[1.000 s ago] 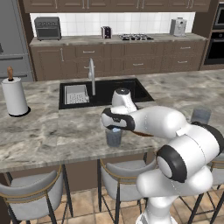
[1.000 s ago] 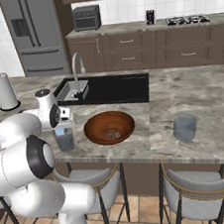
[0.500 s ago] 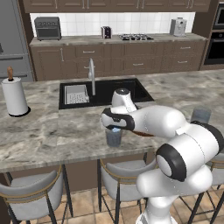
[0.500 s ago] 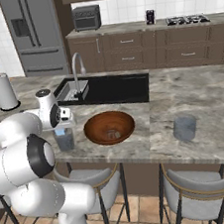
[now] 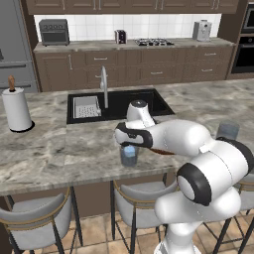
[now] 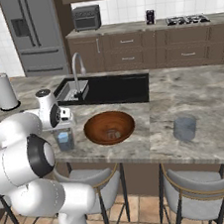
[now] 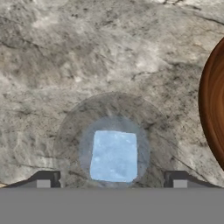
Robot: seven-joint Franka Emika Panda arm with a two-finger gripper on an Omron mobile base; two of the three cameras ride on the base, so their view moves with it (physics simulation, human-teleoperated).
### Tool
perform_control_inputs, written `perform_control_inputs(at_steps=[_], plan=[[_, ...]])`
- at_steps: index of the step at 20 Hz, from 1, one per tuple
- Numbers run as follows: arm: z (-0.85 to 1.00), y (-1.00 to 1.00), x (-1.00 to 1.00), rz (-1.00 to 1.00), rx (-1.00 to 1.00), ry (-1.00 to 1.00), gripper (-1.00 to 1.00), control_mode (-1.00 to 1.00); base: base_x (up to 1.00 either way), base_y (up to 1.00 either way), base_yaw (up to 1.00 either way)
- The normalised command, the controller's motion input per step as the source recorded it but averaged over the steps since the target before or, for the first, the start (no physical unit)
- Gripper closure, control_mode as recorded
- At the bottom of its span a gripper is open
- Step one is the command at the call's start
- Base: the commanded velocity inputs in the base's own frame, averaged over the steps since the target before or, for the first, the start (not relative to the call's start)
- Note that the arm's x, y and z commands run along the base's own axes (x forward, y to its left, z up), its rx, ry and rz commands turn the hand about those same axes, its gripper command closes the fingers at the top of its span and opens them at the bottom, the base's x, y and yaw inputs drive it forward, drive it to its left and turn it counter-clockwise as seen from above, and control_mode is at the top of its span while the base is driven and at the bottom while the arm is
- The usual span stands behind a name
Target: There are four ice cubes in the ice bowl. Place two ice cubes in each glass of water.
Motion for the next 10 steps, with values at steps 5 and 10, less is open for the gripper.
perform_control_inputs(at_steps=[5,10], plan=[[0.0,0.0,0.0,0.0,0.0,0.0,-1.0,-1.0,0.0,0.0,0.0],[0.27,0.0,0.0,0.0,0.02,-0.01,-1.0,-1.0,0.0,0.0,0.0]])
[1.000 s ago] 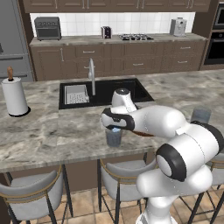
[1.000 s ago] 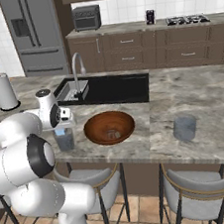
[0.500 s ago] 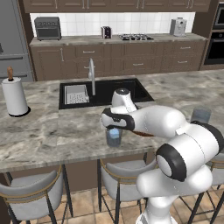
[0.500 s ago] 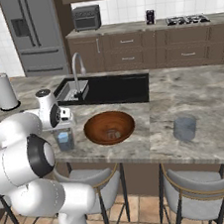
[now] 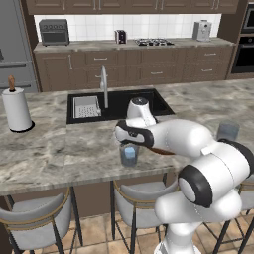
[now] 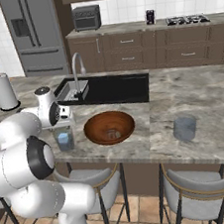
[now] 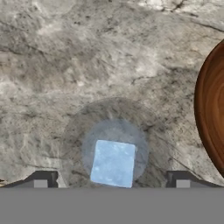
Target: There are four ice cubes in the ice bowl. Place two ice cubes in each glass of water.
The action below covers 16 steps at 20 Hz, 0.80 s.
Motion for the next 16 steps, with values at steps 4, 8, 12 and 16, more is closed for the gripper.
perform_control_inputs(at_steps=[4,8,12,16], plan=[[0.45,0.0,0.0,0.0,0.04,0.0,-1.0,-1.0,0.0,0.0,0.0],[0.36,-0.09,0.0,-0.02,0.01,0.0,-1.0,-1.0,0.0,0.0,0.0],[0.29,-0.28,-0.02,-0.1,0.0,0.01,-1.0,-1.0,0.0,0.0,0.0],[0.2,-0.43,-0.09,-0.17,0.0,0.05,-1.0,-1.0,0.0,0.0,0.0]])
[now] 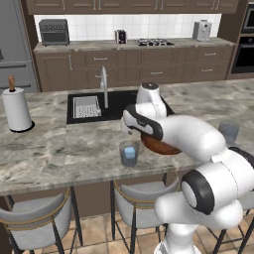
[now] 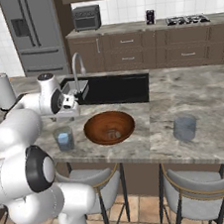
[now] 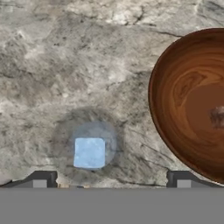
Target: There are four ice cubes in the ice bowl. Place two ice cubes in each glass of water.
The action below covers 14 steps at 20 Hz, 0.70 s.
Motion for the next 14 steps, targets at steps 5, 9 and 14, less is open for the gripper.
perform_control_inputs(at_steps=[5,9,14], plan=[[0.04,-0.52,-0.12,-0.14,0.0,0.11,-1.0,-1.0,0.0,0.0,0.0],[0.0,-0.68,-0.2,-0.17,0.0,0.16,-1.0,-1.0,0.0,0.0,0.0],[0.0,-0.76,-0.24,-0.25,0.0,0.17,-1.0,-1.0,0.0,0.0,0.0]])
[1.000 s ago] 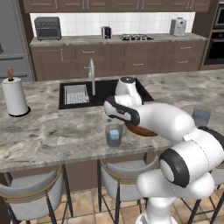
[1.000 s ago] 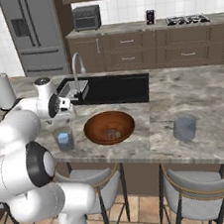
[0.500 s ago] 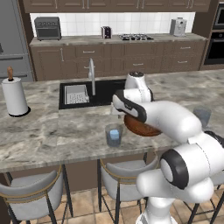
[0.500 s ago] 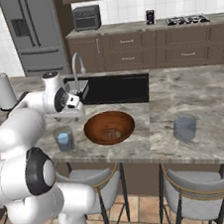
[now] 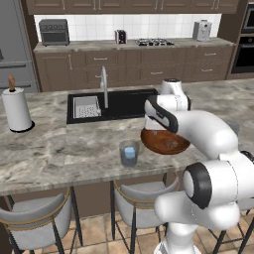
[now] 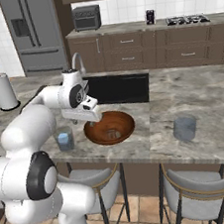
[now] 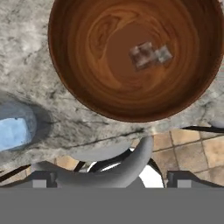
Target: There are four ice cubes in the ice bowl. Place two ice cubes in each glass of water.
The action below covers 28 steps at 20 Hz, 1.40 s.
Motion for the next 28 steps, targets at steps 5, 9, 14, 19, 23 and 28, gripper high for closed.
perform_control_inputs(at_steps=[5,9,14,19,23,28], plan=[[0.0,-0.61,-0.14,-0.3,0.0,0.17,-1.0,-1.0,0.0,0.0,0.0],[-0.02,-0.39,-0.01,-0.28,0.0,0.18,-1.0,-1.0,0.0,0.0,0.0],[-0.12,-0.18,0.0,-0.25,0.0,0.1,-1.0,-1.0,0.0,0.0,0.0],[-0.2,-0.01,0.0,-0.24,0.0,0.01,-1.0,-1.0,0.0,0.0,0.0],[-0.18,0.0,0.0,-0.27,-0.01,0.0,-1.0,-1.0,0.0,0.0,0.0],[-0.14,0.0,0.02,-0.28,-0.02,0.0,-1.0,-1.0,0.0,0.0,0.0]])
